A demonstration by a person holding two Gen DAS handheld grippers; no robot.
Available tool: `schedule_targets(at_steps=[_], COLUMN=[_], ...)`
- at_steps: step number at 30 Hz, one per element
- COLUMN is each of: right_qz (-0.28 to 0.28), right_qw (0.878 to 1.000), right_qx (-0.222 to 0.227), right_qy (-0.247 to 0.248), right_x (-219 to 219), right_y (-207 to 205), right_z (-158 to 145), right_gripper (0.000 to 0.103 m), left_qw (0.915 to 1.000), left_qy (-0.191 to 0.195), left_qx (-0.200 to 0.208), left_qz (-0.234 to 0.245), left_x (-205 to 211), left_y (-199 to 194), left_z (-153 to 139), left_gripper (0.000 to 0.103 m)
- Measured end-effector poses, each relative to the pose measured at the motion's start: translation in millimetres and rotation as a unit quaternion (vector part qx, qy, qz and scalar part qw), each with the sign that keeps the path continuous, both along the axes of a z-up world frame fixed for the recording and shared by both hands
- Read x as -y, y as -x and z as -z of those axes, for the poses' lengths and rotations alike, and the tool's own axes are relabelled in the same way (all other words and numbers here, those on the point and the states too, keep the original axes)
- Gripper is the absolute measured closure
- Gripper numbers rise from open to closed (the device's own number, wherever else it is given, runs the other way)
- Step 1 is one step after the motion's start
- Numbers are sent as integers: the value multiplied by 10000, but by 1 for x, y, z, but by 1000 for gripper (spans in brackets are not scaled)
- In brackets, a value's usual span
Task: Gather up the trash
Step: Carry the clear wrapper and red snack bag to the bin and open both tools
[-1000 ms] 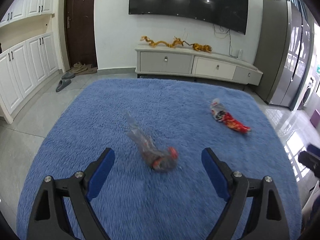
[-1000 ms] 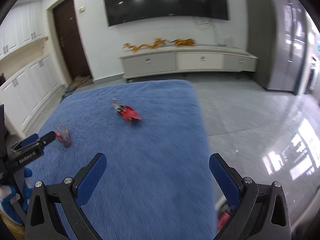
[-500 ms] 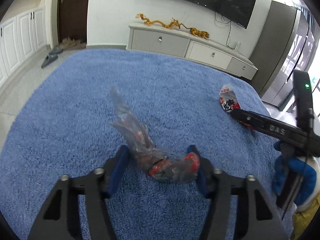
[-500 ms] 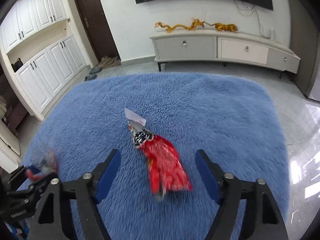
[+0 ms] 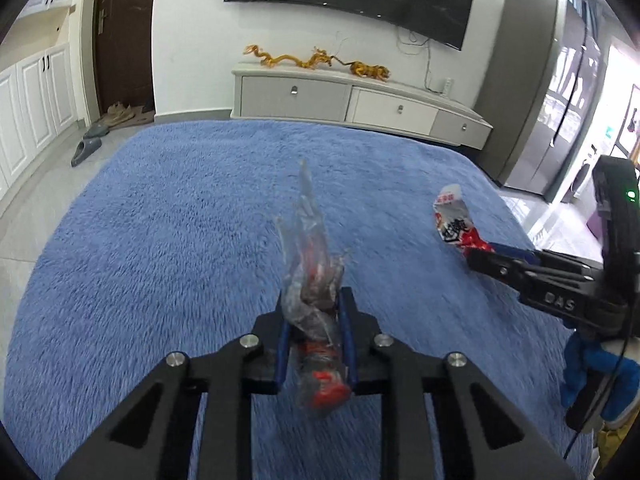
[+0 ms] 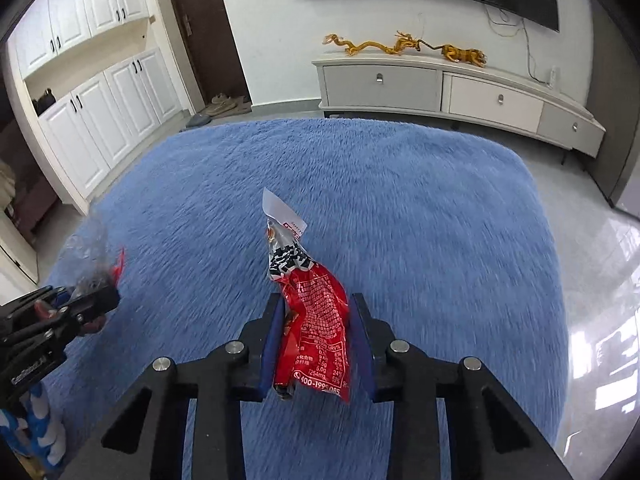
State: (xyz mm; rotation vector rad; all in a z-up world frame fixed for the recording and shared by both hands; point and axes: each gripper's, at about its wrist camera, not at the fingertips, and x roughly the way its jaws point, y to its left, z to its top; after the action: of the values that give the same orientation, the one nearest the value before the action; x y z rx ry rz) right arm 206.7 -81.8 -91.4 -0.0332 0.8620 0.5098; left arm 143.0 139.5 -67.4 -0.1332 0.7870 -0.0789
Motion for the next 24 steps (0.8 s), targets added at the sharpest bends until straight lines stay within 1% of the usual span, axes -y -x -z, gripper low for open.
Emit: schedule_targets(at_steps=[6, 11, 13, 17, 19, 21, 24], right_qz=[288, 621, 890, 1435, 1703, 2024, 2453], right_qw=[9986, 9961, 9929, 9868, 9827, 9765, 9672], right_qx=[3, 147, 208, 428, 527, 563, 528], right_qy=[-452, -610, -756, -621, -508, -486, -384], right_x=[33, 63, 83, 118, 133, 153, 181], right_y=[76, 128, 149, 180, 191, 203, 209], right_z=[-20, -36, -41, -50, -52, -50, -41], right_gripper=[72, 72, 72, 72, 72, 72, 72], left_qw=[9997, 9982, 9966, 9915, 9884, 9845, 9783], left_qy=[-42, -57, -57, 49, 152, 235, 230], left_qx=[24, 216, 319, 418, 393, 324, 244], left_qz=[224, 562, 758, 1231, 1457, 1708, 2044], left_x=[21, 52, 68, 101, 119, 143, 184], left_y=[40, 66, 77, 91, 91, 91, 87], left_z=[-15, -38, -48, -61, -65, -66, -65], left_gripper=[83, 83, 83, 83, 83, 83, 83])
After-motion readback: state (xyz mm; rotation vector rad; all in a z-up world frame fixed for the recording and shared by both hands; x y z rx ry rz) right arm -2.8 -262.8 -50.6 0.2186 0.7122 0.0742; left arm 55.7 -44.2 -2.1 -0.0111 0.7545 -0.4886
